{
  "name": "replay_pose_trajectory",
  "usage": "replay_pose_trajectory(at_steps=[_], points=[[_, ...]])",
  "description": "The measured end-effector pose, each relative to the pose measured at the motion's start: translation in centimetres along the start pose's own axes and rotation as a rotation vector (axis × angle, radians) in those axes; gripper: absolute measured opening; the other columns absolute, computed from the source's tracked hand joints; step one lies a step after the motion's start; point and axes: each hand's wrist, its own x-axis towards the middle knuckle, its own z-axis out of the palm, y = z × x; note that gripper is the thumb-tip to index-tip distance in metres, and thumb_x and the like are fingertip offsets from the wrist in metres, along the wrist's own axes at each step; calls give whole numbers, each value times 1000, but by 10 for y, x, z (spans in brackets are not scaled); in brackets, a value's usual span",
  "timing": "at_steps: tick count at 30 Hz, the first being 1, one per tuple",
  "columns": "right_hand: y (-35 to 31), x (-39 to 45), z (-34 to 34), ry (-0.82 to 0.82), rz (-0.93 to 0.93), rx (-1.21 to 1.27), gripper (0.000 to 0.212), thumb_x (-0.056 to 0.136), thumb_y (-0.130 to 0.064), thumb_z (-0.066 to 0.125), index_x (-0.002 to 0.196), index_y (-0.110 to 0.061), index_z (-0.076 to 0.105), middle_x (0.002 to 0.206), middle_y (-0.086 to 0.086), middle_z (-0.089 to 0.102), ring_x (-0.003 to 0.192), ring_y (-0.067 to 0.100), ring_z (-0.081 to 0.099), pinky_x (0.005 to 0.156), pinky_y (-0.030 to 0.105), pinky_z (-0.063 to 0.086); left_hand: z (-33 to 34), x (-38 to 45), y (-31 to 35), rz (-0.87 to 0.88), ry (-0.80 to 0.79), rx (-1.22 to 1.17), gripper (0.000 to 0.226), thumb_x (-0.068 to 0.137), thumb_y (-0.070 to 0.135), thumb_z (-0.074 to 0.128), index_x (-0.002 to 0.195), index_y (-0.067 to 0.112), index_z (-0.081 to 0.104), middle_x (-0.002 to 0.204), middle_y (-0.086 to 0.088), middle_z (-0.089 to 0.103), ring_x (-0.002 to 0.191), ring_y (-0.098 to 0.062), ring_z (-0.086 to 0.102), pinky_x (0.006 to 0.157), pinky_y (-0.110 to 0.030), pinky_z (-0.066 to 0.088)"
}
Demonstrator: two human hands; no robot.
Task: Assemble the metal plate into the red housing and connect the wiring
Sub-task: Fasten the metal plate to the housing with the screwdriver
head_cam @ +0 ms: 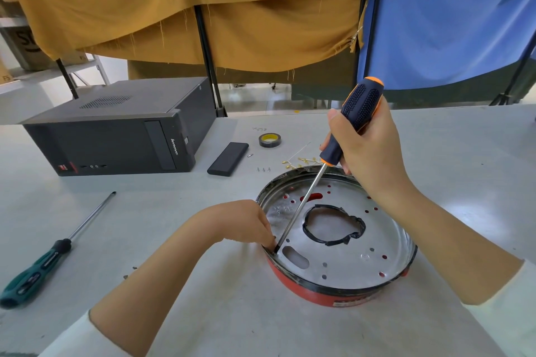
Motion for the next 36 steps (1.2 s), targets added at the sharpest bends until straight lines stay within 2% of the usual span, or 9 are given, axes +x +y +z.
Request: replay_pose_trajectory(at_steps=[4,6,12,17,22,27,31,36], points=[[-1,-2,1,48,-23,-24,21,90,-28,63,89,-30,42,84,18,62,58,22,56,46,15,41,1,1,-1,9,13,-15,12,81,40,69,82,29,73,70,16,55,63,-3,48,53,-17,35],[-2,-3,2,61,-21,-28,21,89,-28,63,90,-31,42,85,16,63,58,18,57,46,14,42,1,1,0,7,15,-22,17,80,40,70,86,25,75,69,14,54,62,-5,47,53,-17,35],[-1,-3,3,92,17,19,21,91,-21,61,96,-24,40,80,11,67,46,2,58,42,8,39,1,1,1,-10,17,-34,21,81,39,70,91,21,75,73,11,54,66,-8,48,56,-18,37],[-4,-1,0,1,52,44,28,90,-24,63,106,-17,41,77,8,64,46,2,57,42,10,40,2,0,0,-18,15,-50,24,81,38,70,94,18,75,79,7,56,69,-12,48,57,-19,37],[-8,2,-5,-104,85,95,19,91,-17,57,97,-25,41,73,8,66,34,8,45,36,20,39,1,1,1,-28,15,-56,26,82,37,70,98,18,75,91,4,60,79,-14,52,62,-19,40],[-9,0,-3,-93,73,81,22,91,-22,61,101,-22,41,79,13,65,35,7,49,36,19,40,1,0,2,-39,18,-43,28,81,38,69,99,17,75,89,4,58,77,-14,50,62,-21,38],[-7,1,-4,-73,90,75,25,91,-25,61,102,-21,39,80,15,66,33,11,46,37,19,40,2,1,1,-37,13,-51,28,82,38,69,99,17,75,103,-1,66,86,-16,54,72,-24,43],[-4,0,-5,-42,108,89,25,92,-21,60,105,-17,39,79,18,65,33,11,46,35,18,38,1,2,1,-41,16,-28,30,81,39,69,99,16,75,92,3,60,79,-17,50,67,-24,40]])
